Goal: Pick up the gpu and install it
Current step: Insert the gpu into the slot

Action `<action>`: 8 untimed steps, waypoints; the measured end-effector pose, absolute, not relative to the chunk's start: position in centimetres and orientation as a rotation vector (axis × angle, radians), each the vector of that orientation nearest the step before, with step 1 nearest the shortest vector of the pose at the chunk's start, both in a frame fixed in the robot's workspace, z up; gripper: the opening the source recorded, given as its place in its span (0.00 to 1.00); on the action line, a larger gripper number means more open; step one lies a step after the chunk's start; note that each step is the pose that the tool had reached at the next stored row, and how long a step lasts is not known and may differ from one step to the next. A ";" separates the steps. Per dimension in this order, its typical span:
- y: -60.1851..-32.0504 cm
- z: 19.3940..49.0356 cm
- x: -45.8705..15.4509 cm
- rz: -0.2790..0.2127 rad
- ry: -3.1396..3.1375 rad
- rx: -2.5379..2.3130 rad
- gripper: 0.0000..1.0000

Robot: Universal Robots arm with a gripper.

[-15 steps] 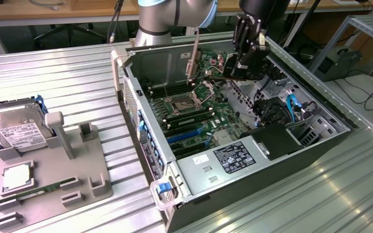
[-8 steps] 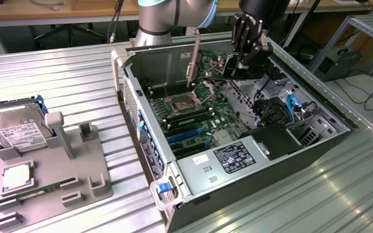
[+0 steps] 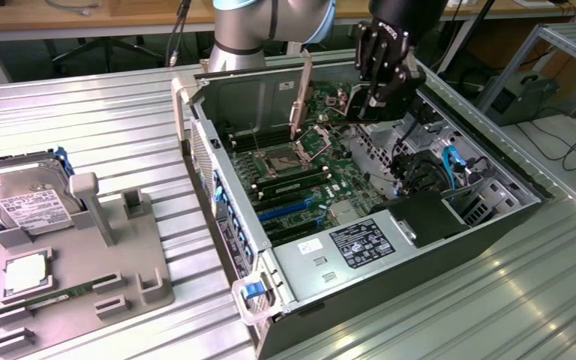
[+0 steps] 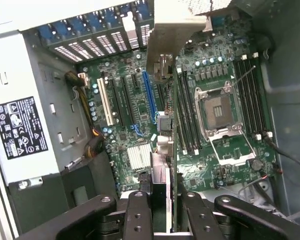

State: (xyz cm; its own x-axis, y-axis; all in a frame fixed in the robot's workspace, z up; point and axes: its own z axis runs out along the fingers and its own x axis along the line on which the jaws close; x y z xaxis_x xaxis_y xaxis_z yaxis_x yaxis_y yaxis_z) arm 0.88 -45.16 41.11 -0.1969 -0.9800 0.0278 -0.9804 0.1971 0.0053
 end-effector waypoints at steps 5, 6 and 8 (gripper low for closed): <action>-45.2 41.1 0.9 0.022 -2.332 2.069 0.28; -45.2 41.1 0.9 0.023 -2.314 2.089 0.28; -45.2 41.0 0.9 0.023 -2.275 2.131 0.28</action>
